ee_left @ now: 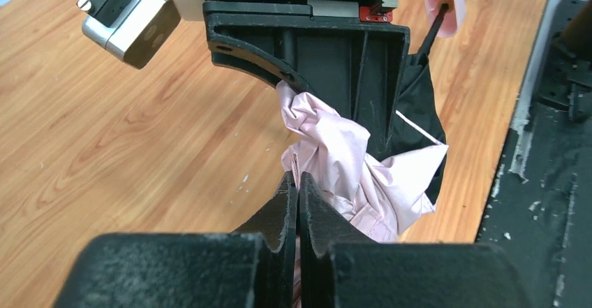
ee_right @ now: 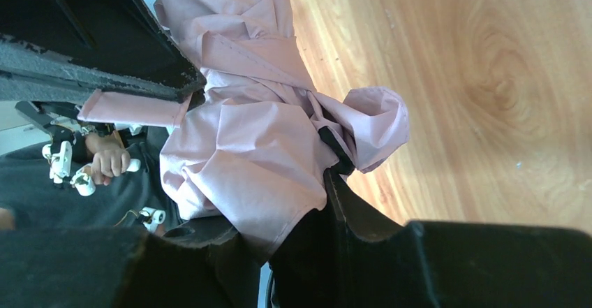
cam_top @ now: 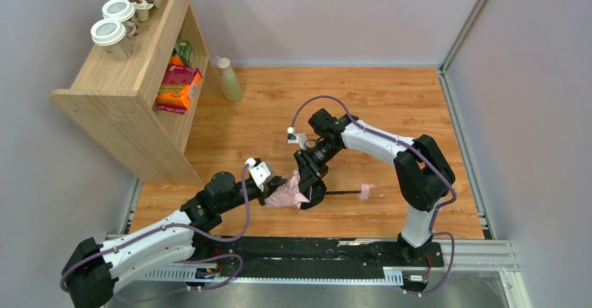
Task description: Put away the umbrella
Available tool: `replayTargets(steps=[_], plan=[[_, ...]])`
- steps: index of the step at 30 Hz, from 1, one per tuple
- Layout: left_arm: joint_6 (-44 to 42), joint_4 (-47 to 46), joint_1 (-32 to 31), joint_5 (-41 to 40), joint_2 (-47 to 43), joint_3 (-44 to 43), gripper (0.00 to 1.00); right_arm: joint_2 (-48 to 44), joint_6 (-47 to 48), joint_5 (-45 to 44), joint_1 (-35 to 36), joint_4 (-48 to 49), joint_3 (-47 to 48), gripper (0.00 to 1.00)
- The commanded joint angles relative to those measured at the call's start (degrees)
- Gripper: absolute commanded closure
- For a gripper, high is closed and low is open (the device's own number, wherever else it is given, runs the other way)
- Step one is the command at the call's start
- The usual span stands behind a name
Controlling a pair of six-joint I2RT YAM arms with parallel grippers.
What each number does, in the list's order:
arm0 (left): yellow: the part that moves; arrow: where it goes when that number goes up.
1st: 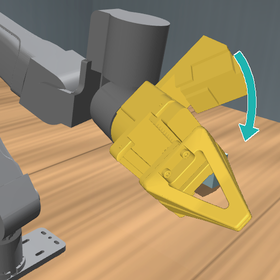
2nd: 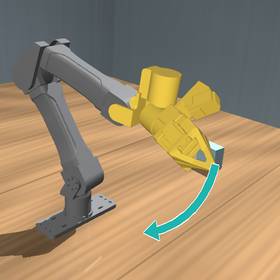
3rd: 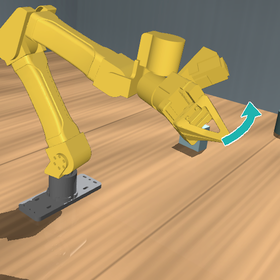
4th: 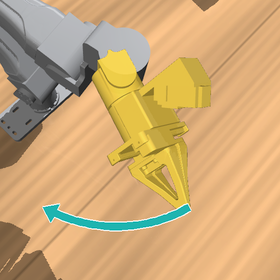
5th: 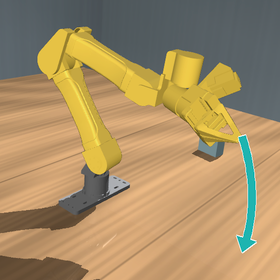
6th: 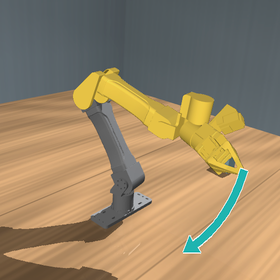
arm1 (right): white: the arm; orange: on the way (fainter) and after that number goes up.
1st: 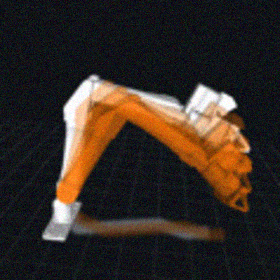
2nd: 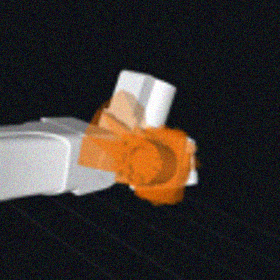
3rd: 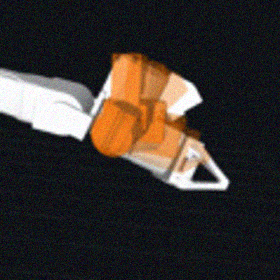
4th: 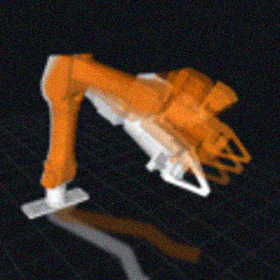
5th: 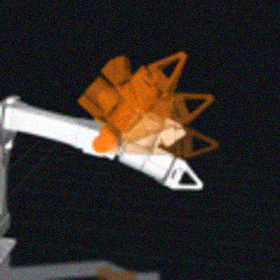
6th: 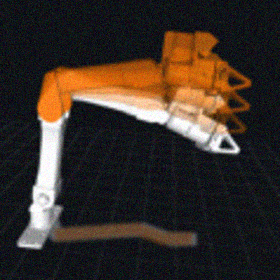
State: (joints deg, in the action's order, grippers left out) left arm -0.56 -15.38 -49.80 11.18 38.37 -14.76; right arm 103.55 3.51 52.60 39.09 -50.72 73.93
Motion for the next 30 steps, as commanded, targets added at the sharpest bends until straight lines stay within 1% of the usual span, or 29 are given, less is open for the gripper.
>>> replayTargets(steps=[1, 5, 8, 10, 11, 14, 16, 17, 19, 22, 24, 30], plan=[[0.1, -22.3, -0.4, -3.4, 1.3, -0.1, 1.0, 5.0, -0.9, -13.2, -1.4, 2.2, -0.3, 1.0], [2.0, -27.6, -0.4, -2.0, 4.3, 1.8, 1.0, 8.1, -2.0, -14.0, -3.1, 5.2, -1.2, 1.0], [2.1, -28.3, -0.3, 2.3, 4.3, 2.8, 1.0, 10.2, -2.9, -12.3, -5.5, 9.0, -1.4, 1.0], [2.8, -32.9, -0.4, 3.7, 4.8, 4.4, 1.0, 12.5, -2.6, -11.6, -6.4, 8.7, -0.1, 1.0], [2.2, -33.3, -0.4, 5.8, 4.9, 4.3, 1.0, 13.4, -2.1, -11.9, -6.7, 8.6, 0.3, 1.0], [1.0, -31.6, -0.4, 11.9, 5.1, 2.6, 1.0, 15.8, -1.8, -8.7, -8.1, 9.1, 0.9, 1.0], [0.6, -31.3, -0.4, 15.1, 7.0, 2.2, 1.0, 17.3, -1.4, -8.0, -8.4, 8.7, 1.7, 1.0], [-1.4, -30.9, -0.4, 16.8, 8.2, 2.0, 1.0, 17.9, -1.5, -7.1, -8.9, 8.8, 1.9, 1.0], [-1.7, -30.9, -0.4, 18.1, 10.2, 1.8, 1.0, 19.1, -1.8, -6.5, -9.5, 8.9, 2.5, 1.0], [-1.8, -31.1, -0.4, 16.9, 13.2, 3.0, 1.0, 19.8, -2.1, -6.2, -9.5, 9.1, 3.1, 1.0], [-1.9, -31.2, -0.4, 15.9, 14.2, 4.1, 1.0, 19.6, -2.1, -6.1, -9.5, 9.1, 3.0, 1.0], [-2.4, -30.0, -0.6, 17.7, 15.8, 4.8, 1.0, 20.4, -1.5, -7.4, -9.9, 7.8, 4.5, 1.0]])
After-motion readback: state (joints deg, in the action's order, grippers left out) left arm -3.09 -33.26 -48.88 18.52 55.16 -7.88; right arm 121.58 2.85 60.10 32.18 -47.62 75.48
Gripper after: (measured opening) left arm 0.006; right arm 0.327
